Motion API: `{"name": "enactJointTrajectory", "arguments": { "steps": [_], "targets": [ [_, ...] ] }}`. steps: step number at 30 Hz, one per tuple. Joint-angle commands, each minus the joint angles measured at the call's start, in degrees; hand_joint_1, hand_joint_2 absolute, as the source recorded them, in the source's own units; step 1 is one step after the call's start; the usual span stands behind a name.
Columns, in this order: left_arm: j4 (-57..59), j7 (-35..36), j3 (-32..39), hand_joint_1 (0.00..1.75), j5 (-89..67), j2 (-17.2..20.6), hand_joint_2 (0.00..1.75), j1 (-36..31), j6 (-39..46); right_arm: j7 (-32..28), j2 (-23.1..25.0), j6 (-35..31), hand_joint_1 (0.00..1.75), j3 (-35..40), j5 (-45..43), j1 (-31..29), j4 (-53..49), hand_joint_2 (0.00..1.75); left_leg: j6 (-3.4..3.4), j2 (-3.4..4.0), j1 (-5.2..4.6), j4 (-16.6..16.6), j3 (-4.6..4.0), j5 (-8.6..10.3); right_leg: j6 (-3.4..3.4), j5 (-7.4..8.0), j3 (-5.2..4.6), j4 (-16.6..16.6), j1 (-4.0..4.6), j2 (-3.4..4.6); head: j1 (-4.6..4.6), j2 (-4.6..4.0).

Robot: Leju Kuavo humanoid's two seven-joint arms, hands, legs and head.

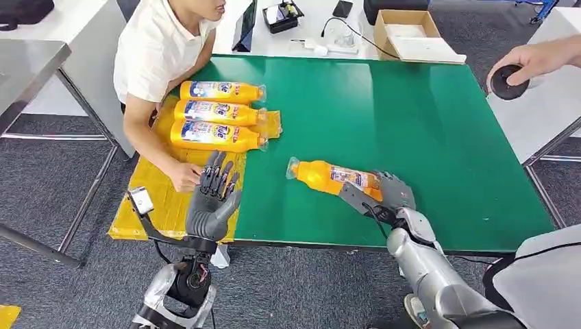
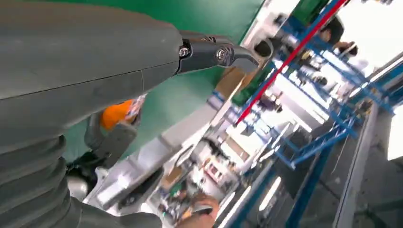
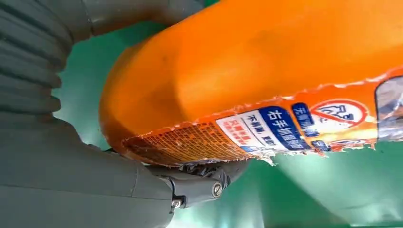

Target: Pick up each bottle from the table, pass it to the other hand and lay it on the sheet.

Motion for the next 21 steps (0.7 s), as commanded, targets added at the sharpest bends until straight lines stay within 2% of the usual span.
{"name": "enactJointTrajectory", "arguments": {
  "steps": [1,2,3,4,6,9,15,18,21],
  "targets": [
    [5.31,-0.23,-3.47,0.0,1.14,3.33,1.75,-3.09,-0.34,-11.88,-0.02,10.34,1.75,-11.75,-12.32,4.58,4.96,1.75,-0.05,-0.18,0.05,-0.1,0.27,0.03,-0.08,-0.03,0.33,-0.13,0.06,-0.19,0.0,0.0],
    [5.31,-0.48,-3.52,0.0,1.23,3.41,1.75,-3.01,-0.26,-13.32,0.08,10.97,1.75,-12.5,-13.75,4.96,4.64,1.75,-0.08,-0.25,0.07,-0.17,0.39,0.05,-0.13,-0.02,0.48,-0.21,0.09,-0.28,0.0,0.0],
    [4.99,-1.35,-3.48,0.0,0.85,3.57,1.75,-2.62,0.31,-17.46,0.81,10.47,1.75,-13.8,-16.53,5.61,3.31,1.75,-0.07,-0.24,0.07,-0.15,0.43,0.05,-0.12,-0.02,0.51,-0.2,0.08,-0.26,0.02,0.0],
    [4.98,-1.37,-3.49,0.0,0.83,3.64,1.75,-2.49,0.32,-17.45,1.11,10.51,1.75,-13.69,-16.53,5.56,3.28,1.75,-0.06,-0.11,0.08,-0.12,0.47,0.02,-0.11,-0.01,0.49,-0.17,0.09,-0.15,0.02,0.0],
    [4.02,-3.44,-3.6,0.0,-1.79,4.09,1.75,-1.32,2.08,-21.67,3.17,10.51,1.75,-15.02,-20.72,6.61,0.31,1.75,-0.1,0.04,0.08,-0.14,0.54,-0.01,-0.14,0.01,0.53,-0.17,0.1,-0.03,0.0,0.0],
    [1.12,-6.28,-3.72,0.0,-7.1,4.56,1.75,2.54,3.97,-24.72,6.65,12.72,1.75,-12.64,-27.04,11.22,-9.38,1.75,-0.16,0.2,0.08,-0.19,0.56,-0.02,-0.23,0.02,0.49,-0.14,0.11,0.09,0.0,0.0],
    [1.17,-9.52,-5.25,0.0,-20.12,5.15,1.75,4.59,7.6,-21.25,8.97,12.65,1.75,-2.57,-38.31,19.52,-27.34,1.75,-0.09,0.16,0.09,-0.08,0.35,-0.06,-0.13,-0.06,0.28,0.02,0.11,0.05,-0.02,0.0],
    [2.13,-9.36,-6.53,0.0,-21.66,5.22,1.75,4.79,5.24,-20.11,9.83,11.47,1.75,3.1,-36.98,20.31,-29.94,1.75,-0.08,0.11,0.09,-0.07,0.14,-0.05,-0.11,-0.06,0.12,0.04,0.1,0.09,0.0,0.0],
    [2.44,-9.43,-6.43,0.0,-21.8,4.96,1.75,4.78,5.08,-19.64,10.15,11.08,1.75,3.93,-37.44,20.23,-29.96,1.75,-0.08,0.22,0.08,-0.07,-0.04,-0.07,-0.12,-0.05,-0.05,0.06,0.08,0.19,0.02,0.0]
  ]
}}
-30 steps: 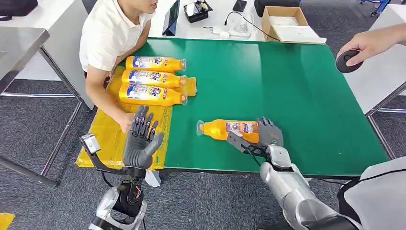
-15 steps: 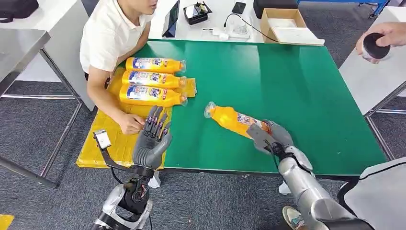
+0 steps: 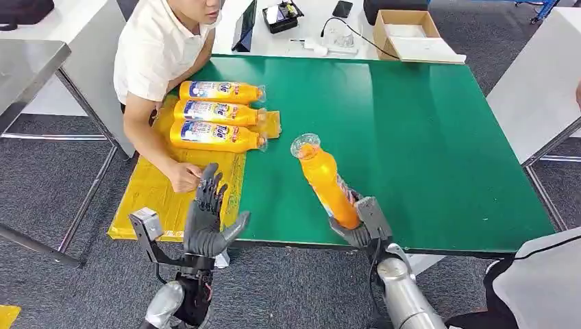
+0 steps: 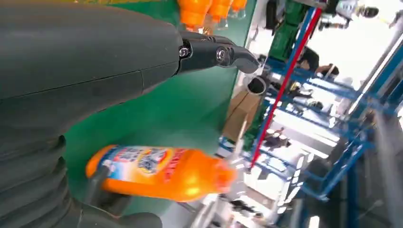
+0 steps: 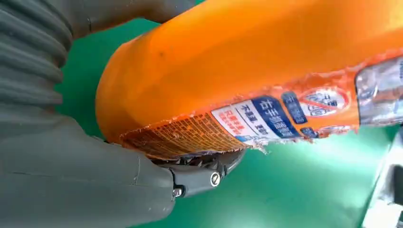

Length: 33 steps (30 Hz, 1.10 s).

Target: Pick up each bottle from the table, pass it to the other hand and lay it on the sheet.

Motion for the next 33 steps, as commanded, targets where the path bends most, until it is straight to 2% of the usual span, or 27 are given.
{"name": "enactJointTrajectory", "arguments": {
  "steps": [1,3,4,8,12,18,19,26,31,32,33],
  "targets": [
    [2.42,-0.01,-3.16,0.0,-1.5,2.55,1.75,0.14,-1.42,1.78,2.44,-0.94,1.75,10.42,-0.57,3.59,-10.9,1.75,-0.03,0.13,-0.01,-0.02,-0.02,-0.03,-0.06,0.0,-0.07,-0.01,0.0,0.09,0.02,0.0],
    [2.53,-0.02,-2.87,0.0,-1.66,2.4,1.75,-0.01,-1.61,1.78,1.97,-1.27,1.75,10.95,-1.3,3.13,-10.17,1.75,-0.09,0.17,0.0,-0.06,0.2,-0.11,-0.15,-0.08,0.11,-0.03,0.01,0.11,0.0,0.0],
    [2.55,0.16,-2.82,0.0,-1.87,2.35,1.75,-0.02,-2.11,1.52,1.71,-0.99,1.75,11.61,-2.01,2.92,-9.84,1.75,-0.04,0.01,-0.05,-0.06,-0.03,0.0,-0.07,-0.02,-0.07,-0.04,-0.04,-0.02,0.0,0.0],
    [4.31,3.08,-3.36,0.0,0.73,1.29,1.75,-1.07,-5.42,2.75,4.59,-1.6,1.75,17.28,-1.13,1.46,-7.12,1.75,-0.04,0.09,-0.03,-0.03,-0.09,-0.02,-0.06,0.01,-0.12,-0.04,-0.01,0.08,0.02,0.0],
    [6.79,7.0,-3.29,0.0,8.27,0.91,1.75,-2.09,-9.17,0.36,5.53,-2.87,1.75,23.28,-1.06,0.04,-4.84,1.75,-0.07,0.14,-0.02,-0.04,-0.02,-0.04,-0.11,-0.01,-0.09,-0.03,0.01,0.1,0.02,0.0],
    [8.02,7.87,-2.62,0.0,11.74,0.87,1.75,-3.0,-10.05,-0.98,5.44,-2.98,1.75,25.17,-1.47,-0.36,-4.39,1.75,-0.09,0.1,0.03,-0.04,0.16,-0.09,-0.16,-0.07,0.08,-0.05,0.05,0.05,0.0,0.0],
    [8.31,7.79,-2.66,0.0,12.73,0.81,1.75,-3.58,-10.18,-1.31,5.44,-3.16,1.75,25.94,-1.28,-0.55,-4.02,1.75,-0.03,0.06,0.0,-0.04,-0.1,0.0,-0.06,0.01,-0.16,-0.05,0.01,0.03,0.02,0.0],
    [7.76,7.42,-3.47,0.0,17.38,0.37,1.75,-5.04,-11.68,-2.3,5.99,-3.57,1.75,28.84,-1.69,-1.11,-0.79,1.75,-0.07,0.02,-0.03,-0.07,-0.02,-0.02,-0.11,-0.03,-0.05,-0.06,-0.01,-0.01,0.02,0.0],
    [9.52,3.62,-3.95,0.0,12.59,0.01,1.75,-6.55,-6.5,-1.93,5.89,-2.75,1.75,32.01,-1.54,-1.71,-1.08,1.75,-0.04,0.0,-0.02,-0.03,-0.18,0.01,-0.06,0.0,-0.2,-0.03,0.0,-0.02,0.0,0.0],
    [8.74,0.63,-4.31,0.0,8.14,-0.06,1.75,-6.71,-3.51,-0.71,5.81,-1.74,1.75,32.53,-2.05,-1.88,-1.25,1.75,-0.07,0.01,-0.02,-0.02,-0.06,-0.04,-0.11,-0.05,-0.1,0.0,0.0,-0.02,0.0,0.0],
    [8.34,0.65,-4.28,0.0,8.05,-0.15,1.75,-6.63,-3.44,-0.56,5.71,-1.64,1.75,32.68,-2.12,-1.86,-1.44,1.75,-0.1,0.03,-0.01,-0.02,0.06,-0.08,-0.16,-0.09,0.0,0.01,0.02,-0.01,0.02,0.0]
  ]
}}
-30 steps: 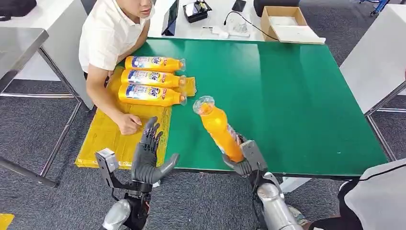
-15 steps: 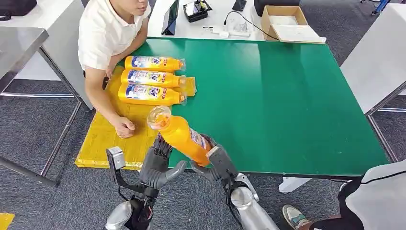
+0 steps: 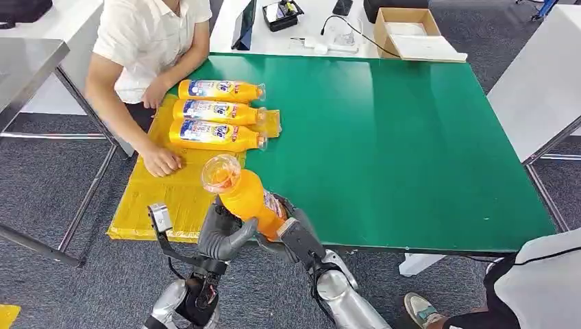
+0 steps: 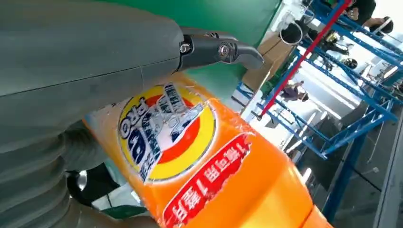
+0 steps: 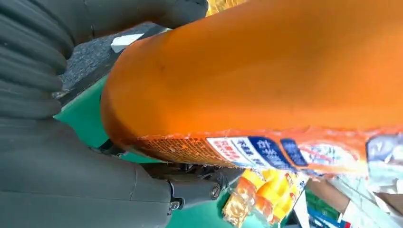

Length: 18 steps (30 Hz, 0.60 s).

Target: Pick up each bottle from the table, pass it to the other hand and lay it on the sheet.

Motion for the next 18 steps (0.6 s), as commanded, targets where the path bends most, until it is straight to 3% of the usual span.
{"name": "enactJointTrajectory", "arguments": {
  "steps": [1,18],
  "targets": [
    [2.99,-9.84,-3.15,0.0,-15.01,0.06,1.75,-4.13,10.44,3.87,-0.35,3.19,1.75,7.8,-0.96,-4.1,4.94,1.75,-0.05,-0.02,0.02,-0.02,0.11,-0.02,-0.08,-0.03,0.11,-0.01,0.03,-0.04,0.0,0.0],
    [2.13,-10.01,-3.14,0.0,-15.47,0.03,1.75,-3.84,10.59,4.28,-0.35,3.55,1.75,7.97,-1.24,-4.42,5.22,1.75,-0.06,-0.02,0.02,-0.03,0.14,-0.03,-0.1,-0.05,0.14,-0.01,0.02,-0.05,0.0,0.0]
  ]
}}
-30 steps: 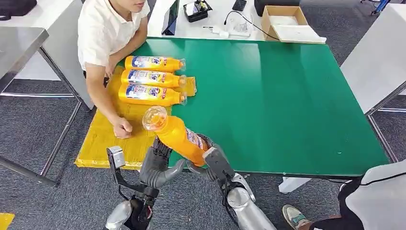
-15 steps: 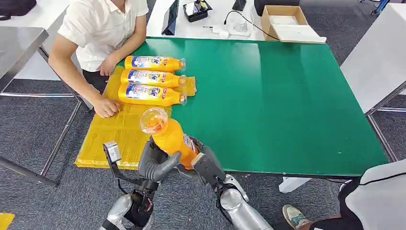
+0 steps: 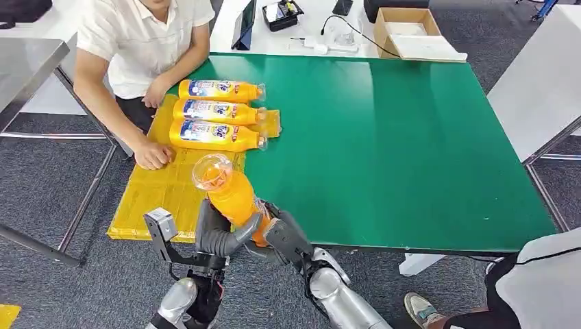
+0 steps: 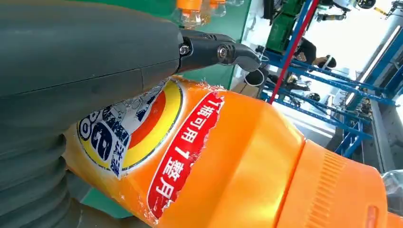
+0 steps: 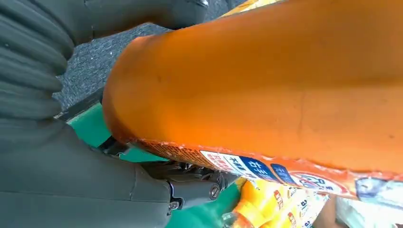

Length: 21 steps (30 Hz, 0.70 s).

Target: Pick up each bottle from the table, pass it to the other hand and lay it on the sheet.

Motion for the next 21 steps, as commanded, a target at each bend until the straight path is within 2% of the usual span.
{"name": "enactJointTrajectory", "arguments": {
  "steps": [1,3,4,5,6,10,14,15,16,20,21],
  "targets": [
    [1.62,0.13,-2.09,0.0,-0.08,0.81,1.75,-2.96,-0.05,0.34,-0.51,0.64,1.75,3.17,0.25,-2.2,3.51,1.75,-0.05,-0.04,0.02,-0.02,0.09,-0.01,-0.08,-0.03,0.1,-0.01,0.03,-0.05,0.02,0.0],
    [1.34,0.05,-1.89,0.0,-0.32,0.71,1.75,-2.63,0.07,0.74,-0.43,1.21,1.75,3.13,-0.53,-2.4,3.87,1.75,-0.05,-0.04,0.02,-0.02,0.13,-0.02,-0.08,-0.04,0.14,-0.01,0.03,-0.05,0.0,0.0],
    [1.37,-0.13,-1.99,0.05,-0.99,0.69,1.75,-2.61,0.48,1.36,-0.45,2.03,1.75,3.29,-1.15,-2.54,4.14,1.75,-0.04,-0.02,0.01,-0.02,0.08,-0.01,-0.06,-0.03,0.08,-0.01,0.02,-0.03,0.0,0.0],
    [1.6,-0.16,-1.98,0.7,-1.25,0.59,1.75,-2.62,0.51,2.04,-0.5,2.76,1.75,3.66,-1.72,-2.86,4.5,1.75,-0.06,-0.01,0.02,-0.01,0.2,-0.06,-0.11,-0.07,0.2,0.0,0.03,-0.03,0.0,0.0],
    [1.9,-0.36,-2.18,1.75,-1.85,0.68,1.75,-2.73,0.57,2.45,-0.52,3.06,1.75,3.93,-2.1,-3.13,4.75,1.75,-0.05,-0.01,0.03,-0.01,0.18,-0.05,-0.1,-0.06,0.19,-0.01,0.03,-0.04,0.0,0.0],
    [2.77,-0.11,-1.54,1.75,-1.69,0.4,1.75,-2.78,0.13,4.0,-0.81,4.02,1.75,4.63,-3.27,-4.02,4.12,1.75,-0.04,-0.01,0.0,-0.03,0.13,-0.02,-0.08,-0.04,0.12,0.0,0.01,-0.03,0.02,0.0],
    [4.13,4.58,0.07,1.75,5.93,0.03,1.75,-2.91,-7.04,3.84,-1.85,3.82,1.71,6.03,-3.0,-3.78,2.02,1.75,-0.06,-0.04,0.03,-0.02,0.21,-0.05,-0.11,-0.06,0.22,-0.02,0.04,-0.06,0.02,0.0],
    [4.98,8.54,0.59,1.75,12.31,0.11,1.75,-2.95,-12.56,2.29,-2.2,3.27,0.0,6.61,-2.35,-3.44,1.15,1.75,-0.05,-0.03,0.02,-0.03,0.15,-0.02,-0.09,-0.04,0.16,-0.03,0.03,-0.05,0.02,0.0],
    [5.93,9.37,0.29,1.75,15.83,0.78,1.75,-3.07,-16.93,-0.75,-1.35,2.72,0.0,4.88,-3.95,-1.9,-0.07,1.75,-0.04,-0.03,0.01,-0.05,0.14,-0.01,-0.07,-0.03,0.14,-0.03,0.02,-0.04,0.0,0.0],
    [5.64,8.32,0.46,1.75,16.99,0.98,1.75,-2.96,-19.48,-1.05,-0.89,2.66,0.0,4.99,-3.98,-1.33,-0.46,1.75,-0.07,-0.05,0.04,-0.03,0.23,-0.07,-0.12,-0.09,0.23,-0.01,0.05,-0.07,0.04,0.0],
    [5.27,8.2,0.74,1.75,17.32,1.07,1.75,-2.88,-19.91,-1.35,-0.83,2.77,0.0,4.78,-4.17,-1.22,-0.4,0.0,-0.05,0.0,0.0,-0.02,0.17,-0.06,-0.1,-0.08,0.16,0.01,0.01,-0.01,0.0,0.0]
  ]
}}
